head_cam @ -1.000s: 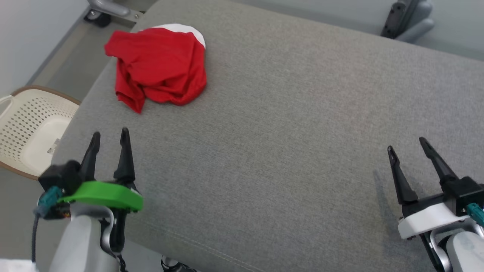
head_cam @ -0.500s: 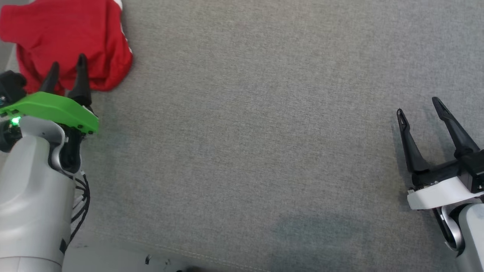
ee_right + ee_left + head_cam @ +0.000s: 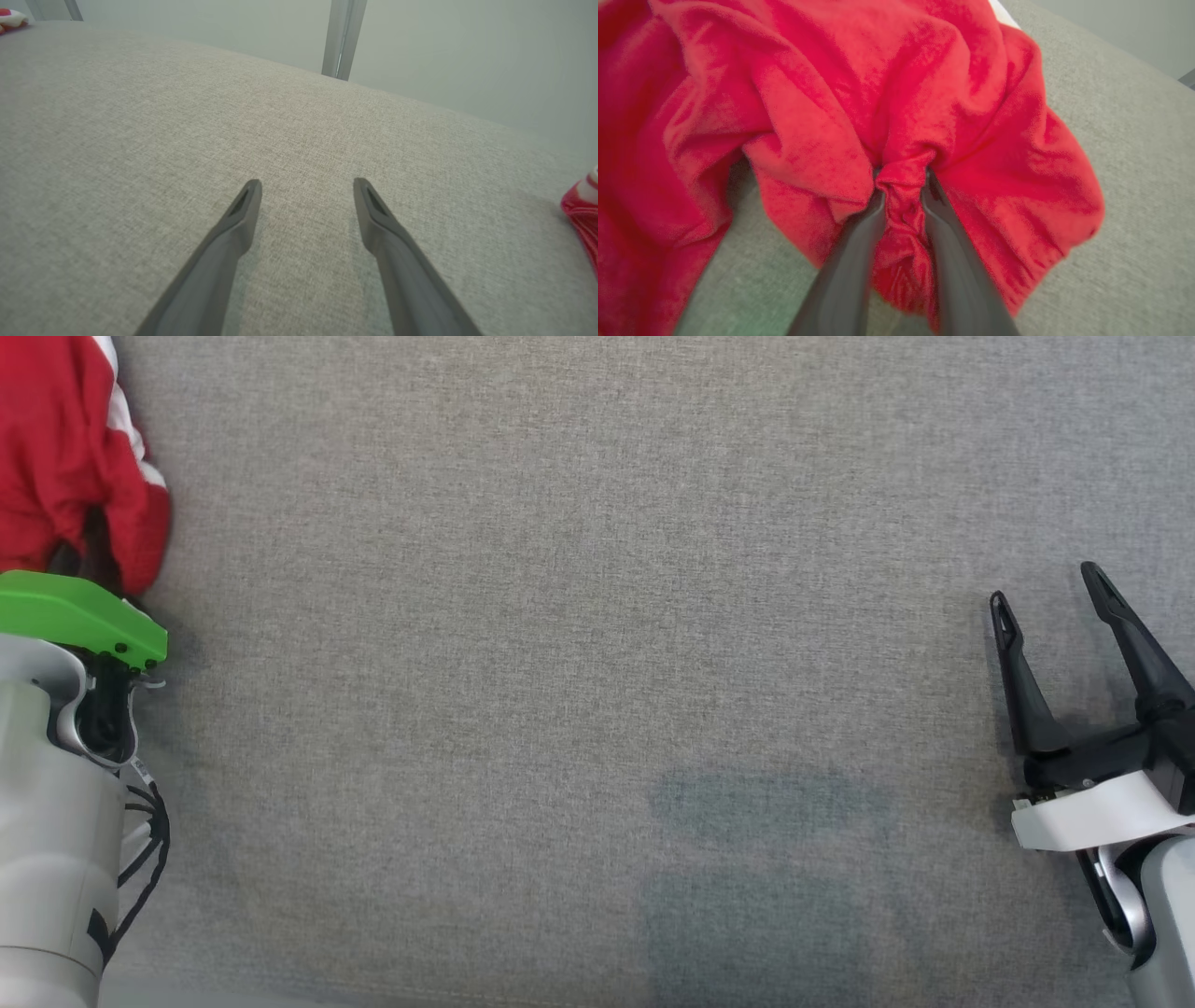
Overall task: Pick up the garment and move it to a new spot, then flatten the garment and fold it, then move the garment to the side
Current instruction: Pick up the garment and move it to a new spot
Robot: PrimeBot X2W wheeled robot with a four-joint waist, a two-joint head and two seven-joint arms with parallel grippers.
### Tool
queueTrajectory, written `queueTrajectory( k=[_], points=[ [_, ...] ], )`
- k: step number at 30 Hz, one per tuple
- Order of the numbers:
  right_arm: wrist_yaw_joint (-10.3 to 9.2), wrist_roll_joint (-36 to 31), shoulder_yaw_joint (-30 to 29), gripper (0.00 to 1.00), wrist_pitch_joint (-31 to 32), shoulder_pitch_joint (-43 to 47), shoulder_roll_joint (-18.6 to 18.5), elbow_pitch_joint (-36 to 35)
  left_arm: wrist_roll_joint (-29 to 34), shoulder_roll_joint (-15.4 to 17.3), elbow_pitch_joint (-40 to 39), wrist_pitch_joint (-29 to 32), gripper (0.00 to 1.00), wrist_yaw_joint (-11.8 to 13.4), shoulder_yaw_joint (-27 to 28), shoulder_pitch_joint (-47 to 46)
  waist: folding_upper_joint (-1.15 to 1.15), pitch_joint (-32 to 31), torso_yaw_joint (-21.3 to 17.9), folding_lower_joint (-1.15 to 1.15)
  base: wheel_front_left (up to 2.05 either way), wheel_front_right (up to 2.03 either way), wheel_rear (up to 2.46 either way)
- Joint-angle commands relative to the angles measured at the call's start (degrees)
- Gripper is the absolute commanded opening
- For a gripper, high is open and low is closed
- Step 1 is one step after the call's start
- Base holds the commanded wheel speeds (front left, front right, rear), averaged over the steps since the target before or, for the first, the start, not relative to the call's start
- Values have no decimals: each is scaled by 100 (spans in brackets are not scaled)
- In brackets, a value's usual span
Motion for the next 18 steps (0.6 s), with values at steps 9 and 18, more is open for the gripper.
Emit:
queueTrajectory(
  k=[9,18],
  points=[
    [-9,104,60,100,-15,168,365,172,-155,-122,-811,-253,0,-13,-809,413,62,-634,-72,-1,0,0,0],
    [-9,187,159,100,-15,460,892,456,-630,-448,-3093,-197,0,-5,-1744,1018,62,-1660,-190,-1,0,0,0]
  ],
)
